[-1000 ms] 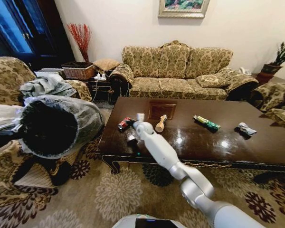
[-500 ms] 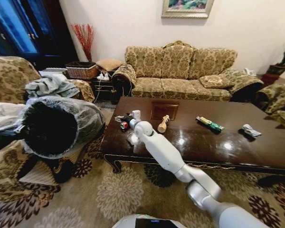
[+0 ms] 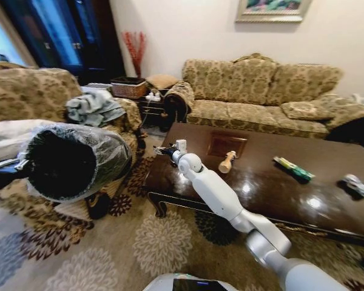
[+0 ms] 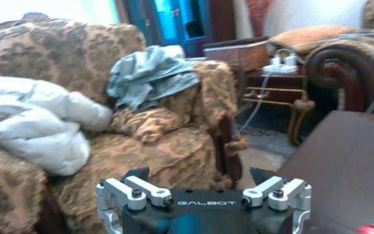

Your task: Move to the front of the table and place the trash on the table into the trash bin.

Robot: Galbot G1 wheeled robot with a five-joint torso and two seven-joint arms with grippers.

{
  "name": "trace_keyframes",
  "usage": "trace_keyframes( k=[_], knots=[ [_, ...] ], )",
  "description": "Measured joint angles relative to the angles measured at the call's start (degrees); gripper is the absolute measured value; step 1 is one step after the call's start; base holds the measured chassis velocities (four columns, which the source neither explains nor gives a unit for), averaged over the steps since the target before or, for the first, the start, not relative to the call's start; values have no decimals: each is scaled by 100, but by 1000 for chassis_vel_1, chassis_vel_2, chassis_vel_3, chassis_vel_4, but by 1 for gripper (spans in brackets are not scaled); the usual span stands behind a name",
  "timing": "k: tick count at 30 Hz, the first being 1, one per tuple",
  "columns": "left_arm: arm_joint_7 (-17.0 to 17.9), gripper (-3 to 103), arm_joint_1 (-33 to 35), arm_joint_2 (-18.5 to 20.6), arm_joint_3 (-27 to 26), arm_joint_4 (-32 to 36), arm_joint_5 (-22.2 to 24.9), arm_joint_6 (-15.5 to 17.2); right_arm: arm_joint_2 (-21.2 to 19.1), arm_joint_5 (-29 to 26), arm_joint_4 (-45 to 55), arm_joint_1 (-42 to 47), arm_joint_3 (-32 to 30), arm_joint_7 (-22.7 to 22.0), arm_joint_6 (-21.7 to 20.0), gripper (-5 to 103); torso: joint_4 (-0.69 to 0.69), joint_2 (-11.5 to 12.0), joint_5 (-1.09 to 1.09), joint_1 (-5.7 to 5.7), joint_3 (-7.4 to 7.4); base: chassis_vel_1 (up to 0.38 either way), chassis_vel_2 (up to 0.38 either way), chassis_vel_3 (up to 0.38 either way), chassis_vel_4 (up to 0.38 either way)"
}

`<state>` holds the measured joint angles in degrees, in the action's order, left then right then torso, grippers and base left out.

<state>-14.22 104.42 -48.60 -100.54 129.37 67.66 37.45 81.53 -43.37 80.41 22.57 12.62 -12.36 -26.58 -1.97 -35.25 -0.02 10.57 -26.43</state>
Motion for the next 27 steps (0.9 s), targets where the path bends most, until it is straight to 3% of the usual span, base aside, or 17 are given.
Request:
trace_keyframes(
  k=[4,6,9,15,20,24,26,27],
  knots=[
    [-6,0,-73,15,133,32,-4,-44,-112,9,22,74,-122,80,-15,100,-1,2,1,-1,1,79,58,56,63],
    [-9,0,-83,22,155,75,-4,-45,-200,32,57,102,-164,79,-15,100,7,2,3,-1,1,0,0,0,0],
    [-30,0,-69,34,152,82,-4,-48,-242,41,91,118,-180,69,-23,100,9,2,1,-1,1,0,0,0,0],
    [-59,0,-53,46,130,77,-4,-55,-230,62,112,139,-186,-4,-31,100,1,2,0,-1,1,-63,49,64,-40],
    [-74,0,-53,24,133,76,-4,-66,-222,74,154,146,-158,-97,-34,100,1,2,3,0,-1,-116,123,132,-120],
    [-103,0,-57,1,144,69,-5,-76,-243,11,363,191,-145,-525,-60,100,6,2,3,2,-2,-139,132,114,-145],
    [-122,0,-89,-16,197,64,-19,-81,-200,-529,579,224,-105,-1530,-164,100,6,3,2,6,-4,-49,73,65,-59],
    [-122,0,-89,-16,197,64,-19,-81,-200,-529,579,224,-105,-1530,-164,100,6,3,2,6,-4,-49,58,40,-59]
  ],
)
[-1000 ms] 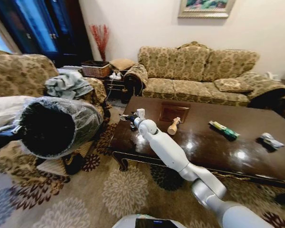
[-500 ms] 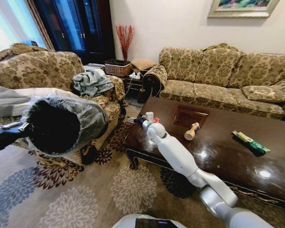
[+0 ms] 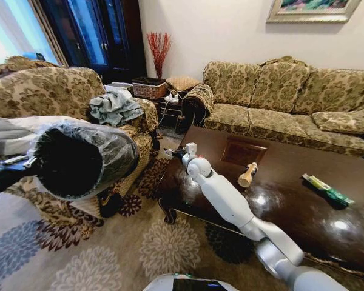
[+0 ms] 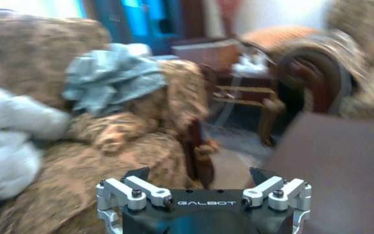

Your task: Move to the front of the table and place the trash on the table into the trash bin.

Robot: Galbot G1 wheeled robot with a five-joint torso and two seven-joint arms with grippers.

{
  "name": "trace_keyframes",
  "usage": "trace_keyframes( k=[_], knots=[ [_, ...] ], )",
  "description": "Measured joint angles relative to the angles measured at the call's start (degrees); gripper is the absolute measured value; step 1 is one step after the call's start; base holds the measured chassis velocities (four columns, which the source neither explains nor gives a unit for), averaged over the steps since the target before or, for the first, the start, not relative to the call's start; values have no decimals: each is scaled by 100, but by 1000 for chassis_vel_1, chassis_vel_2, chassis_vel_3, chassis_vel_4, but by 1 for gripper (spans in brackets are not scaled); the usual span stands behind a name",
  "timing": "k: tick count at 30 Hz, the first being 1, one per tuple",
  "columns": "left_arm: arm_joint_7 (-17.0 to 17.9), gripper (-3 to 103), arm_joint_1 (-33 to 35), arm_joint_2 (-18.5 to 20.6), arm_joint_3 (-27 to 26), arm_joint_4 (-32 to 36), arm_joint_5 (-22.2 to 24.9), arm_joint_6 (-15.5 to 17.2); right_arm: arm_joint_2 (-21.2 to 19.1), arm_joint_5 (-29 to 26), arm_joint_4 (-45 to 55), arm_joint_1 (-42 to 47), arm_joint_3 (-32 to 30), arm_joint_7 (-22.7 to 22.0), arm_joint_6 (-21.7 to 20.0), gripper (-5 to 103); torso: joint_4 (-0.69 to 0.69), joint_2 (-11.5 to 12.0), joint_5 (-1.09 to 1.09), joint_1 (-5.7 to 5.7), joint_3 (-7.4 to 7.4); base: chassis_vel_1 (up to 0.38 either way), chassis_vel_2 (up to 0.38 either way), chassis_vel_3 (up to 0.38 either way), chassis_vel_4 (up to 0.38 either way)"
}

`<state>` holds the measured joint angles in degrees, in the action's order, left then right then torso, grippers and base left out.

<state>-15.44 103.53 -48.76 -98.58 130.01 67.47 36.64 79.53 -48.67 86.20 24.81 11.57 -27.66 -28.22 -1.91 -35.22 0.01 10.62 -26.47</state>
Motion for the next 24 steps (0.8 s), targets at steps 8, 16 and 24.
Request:
trace_keyframes(
  k=[8,16,24],
  knots=[
    [9,0,-94,10,170,28,-80,-1,237,-1825,188,28,-216,-2222,-64,100,-6,-6,0,-8,4,0,0,0,0],
    [17,0,-128,-13,279,92,-131,5,-40,-2087,300,175,-461,-2651,45,100,-1,-5,-3,-4,1,0,0,0,0],
    [51,0,-136,14,322,85,-131,29,-263,-2383,344,477,-781,-2669,112,100,-3,-5,-1,-5,2,0,0,0,0]
  ],
)
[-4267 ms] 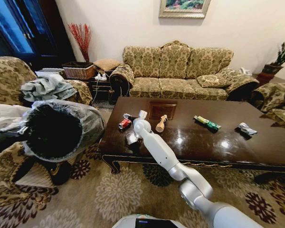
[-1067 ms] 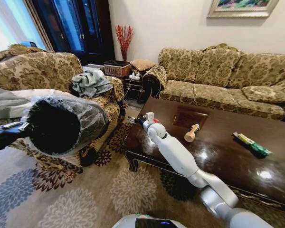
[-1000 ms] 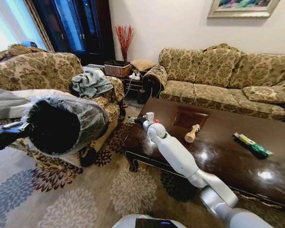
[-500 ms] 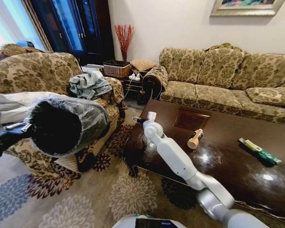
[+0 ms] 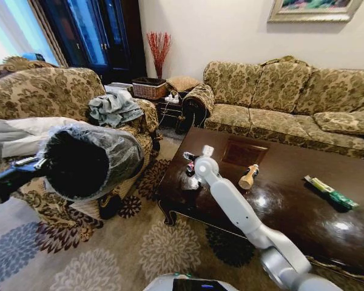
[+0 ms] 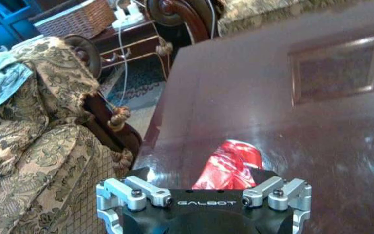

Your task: Move to the front of the table and place the trash on the table into the trash bin.

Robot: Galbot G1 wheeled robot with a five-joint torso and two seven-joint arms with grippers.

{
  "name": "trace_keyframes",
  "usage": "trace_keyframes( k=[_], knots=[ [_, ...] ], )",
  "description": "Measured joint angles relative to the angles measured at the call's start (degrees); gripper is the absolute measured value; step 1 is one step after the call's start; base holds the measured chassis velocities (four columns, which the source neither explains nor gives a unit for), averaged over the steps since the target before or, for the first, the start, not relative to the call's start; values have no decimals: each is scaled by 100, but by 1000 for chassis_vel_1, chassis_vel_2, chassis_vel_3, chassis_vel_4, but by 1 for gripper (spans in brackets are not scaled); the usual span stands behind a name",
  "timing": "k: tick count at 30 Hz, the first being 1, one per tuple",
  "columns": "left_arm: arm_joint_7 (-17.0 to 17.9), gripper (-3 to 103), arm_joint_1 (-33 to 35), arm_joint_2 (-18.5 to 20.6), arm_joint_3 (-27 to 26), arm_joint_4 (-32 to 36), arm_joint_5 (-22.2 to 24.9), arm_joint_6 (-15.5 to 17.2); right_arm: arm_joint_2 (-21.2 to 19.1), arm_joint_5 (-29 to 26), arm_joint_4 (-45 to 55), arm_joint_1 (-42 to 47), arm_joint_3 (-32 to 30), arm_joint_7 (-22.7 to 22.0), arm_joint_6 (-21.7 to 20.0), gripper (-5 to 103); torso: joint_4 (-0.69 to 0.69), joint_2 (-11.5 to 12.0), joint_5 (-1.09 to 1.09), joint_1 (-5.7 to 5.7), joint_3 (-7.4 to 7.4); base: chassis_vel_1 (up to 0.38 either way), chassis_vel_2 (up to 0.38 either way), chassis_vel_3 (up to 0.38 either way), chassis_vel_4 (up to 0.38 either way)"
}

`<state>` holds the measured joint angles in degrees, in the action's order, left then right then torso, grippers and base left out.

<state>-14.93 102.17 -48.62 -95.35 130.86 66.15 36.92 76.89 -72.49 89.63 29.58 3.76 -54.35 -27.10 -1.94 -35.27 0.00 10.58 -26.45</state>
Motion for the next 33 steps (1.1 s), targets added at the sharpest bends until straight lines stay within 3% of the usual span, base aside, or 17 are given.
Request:
trace_keyframes(
  k=[6,17,33],
  knots=[
    [9,0,1,9,11,49,1,14,161,-413,-243,-26,-130,-123,22,100,0,0,0,0,0,0,0,0,0],
    [8,0,37,26,-51,87,26,20,507,-418,-694,-12,-274,-79,62,103,-1,0,0,0,0,0,0,0,0],
    [-14,0,3,78,-56,70,49,12,437,-404,-756,86,-372,111,174,49,0,0,0,1,-1,0,0,0,0]
  ],
)
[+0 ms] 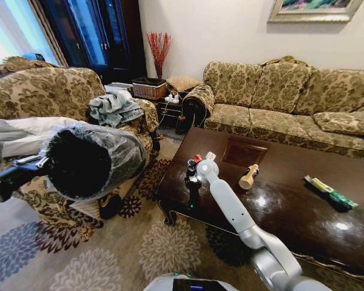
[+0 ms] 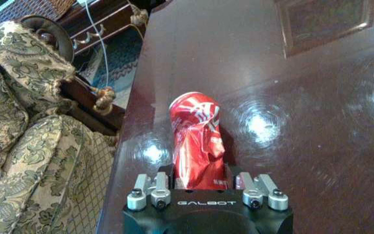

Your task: Move to the front of the table and place the trash on the table into the trash bin.

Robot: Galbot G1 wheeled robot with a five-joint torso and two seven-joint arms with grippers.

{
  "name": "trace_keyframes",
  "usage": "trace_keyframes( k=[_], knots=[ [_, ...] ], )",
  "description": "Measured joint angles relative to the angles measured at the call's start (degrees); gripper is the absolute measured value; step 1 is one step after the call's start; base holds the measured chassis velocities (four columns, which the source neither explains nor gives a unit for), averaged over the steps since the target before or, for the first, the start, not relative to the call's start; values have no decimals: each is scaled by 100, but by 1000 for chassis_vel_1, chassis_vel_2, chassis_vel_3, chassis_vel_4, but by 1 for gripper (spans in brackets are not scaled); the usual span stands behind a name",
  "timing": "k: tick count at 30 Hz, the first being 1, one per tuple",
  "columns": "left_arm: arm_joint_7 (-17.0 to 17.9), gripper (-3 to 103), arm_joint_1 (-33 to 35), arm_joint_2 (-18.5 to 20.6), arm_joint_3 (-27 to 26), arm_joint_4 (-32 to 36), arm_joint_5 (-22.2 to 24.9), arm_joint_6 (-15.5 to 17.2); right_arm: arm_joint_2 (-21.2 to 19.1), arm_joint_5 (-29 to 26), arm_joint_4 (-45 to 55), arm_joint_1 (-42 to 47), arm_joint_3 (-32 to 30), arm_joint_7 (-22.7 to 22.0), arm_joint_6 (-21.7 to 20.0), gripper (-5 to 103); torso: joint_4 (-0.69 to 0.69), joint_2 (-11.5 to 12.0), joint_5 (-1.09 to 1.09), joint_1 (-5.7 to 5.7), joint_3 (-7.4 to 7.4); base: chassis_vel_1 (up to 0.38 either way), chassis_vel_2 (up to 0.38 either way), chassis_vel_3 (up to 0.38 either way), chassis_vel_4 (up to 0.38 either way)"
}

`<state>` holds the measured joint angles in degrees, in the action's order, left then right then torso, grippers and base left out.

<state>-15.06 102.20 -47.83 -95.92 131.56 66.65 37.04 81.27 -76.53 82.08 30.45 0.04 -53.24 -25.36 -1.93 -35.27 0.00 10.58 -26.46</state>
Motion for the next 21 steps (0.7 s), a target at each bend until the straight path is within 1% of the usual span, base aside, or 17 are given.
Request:
trace_keyframes(
  k=[1,4,6,8,9,10,11,12,13,14,15,16,17,18,19,20,21],
  knots=[
    [0,0,0,0,0,0,0,0,0,0,0,0,0,0,0,49,0,0,0,0,0,0,0,0,0],
    [-19,0,3,0,3,7,3,-5,-21,62,45,43,11,68,29,40,-1,0,0,0,0,0,0,0,0],
    [-24,0,4,0,4,9,3,-7,-29,73,61,55,12,78,35,40,-1,0,0,0,0,0,0,0,0],
    [-41,0,10,0,4,15,5,-14,-71,118,128,91,15,101,53,33,-1,0,0,0,0,0,0,0,0],
    [-49,0,12,7,4,26,6,-18,-129,228,220,124,25,154,79,30,-1,0,0,0,0,0,0,0,0],
    [-49,0,12,7,4,26,6,-18,-129,228,220,124,25,154,79,30,-1,0,0,0,0,0,0,0,0],
    [-49,0,11,17,4,42,8,-18,-185,315,317,144,33,204,87,27,-2,0,0,0,-1,0,0,0,0],
    [-47,0,7,34,13,60,11,-19,-273,436,470,172,48,276,94,27,-1,0,-1,0,-1,0,0,0,0],
    [-41,0,-1,73,36,86,14,-19,-393,571,664,201,71,363,98,20,-2,0,-1,0,-1,0,0,0,0],
    [-41,0,-1,73,36,86,14,-19,-393,571,664,201,71,363,98,20,-2,0,-1,0,-1,0,0,0,0],
    [-36,0,-1,120,59,108,14,-19,-534,666,870,226,91,446,97,20,-1,0,-1,0,0,0,0,0,0],
    [-30,0,19,202,89,134,14,-19,-784,773,1224,267,116,579,92,18,0,0,0,0,0,0,0,0,0],
    [-30,0,19,202,89,134,14,-19,-784,773,1224,267,116,579,92,18,0,0,0,0,0,0,0,0,0],
    [-16,0,47,372,115,148,17,-17,-1040,852,1610,312,108,725,80,13,0,0,-1,0,0,0,0,0,0],
    [13,0,64,547,129,150,42,-4,-1238,868,1929,350,60,872,56,13,-1,0,-2,0,0,0,0,0,0],
    [13,0,64,547,129,150,42,-4,-1238,868,1929,350,60,872,56,13,-1,0,-2,0,0,0,0,0,0],
    [69,0,69,729,143,146,100,22,-1395,885,2199,366,-17,1014,40,13,0,0,-2,0,0,0,0,0,0]
  ],
)
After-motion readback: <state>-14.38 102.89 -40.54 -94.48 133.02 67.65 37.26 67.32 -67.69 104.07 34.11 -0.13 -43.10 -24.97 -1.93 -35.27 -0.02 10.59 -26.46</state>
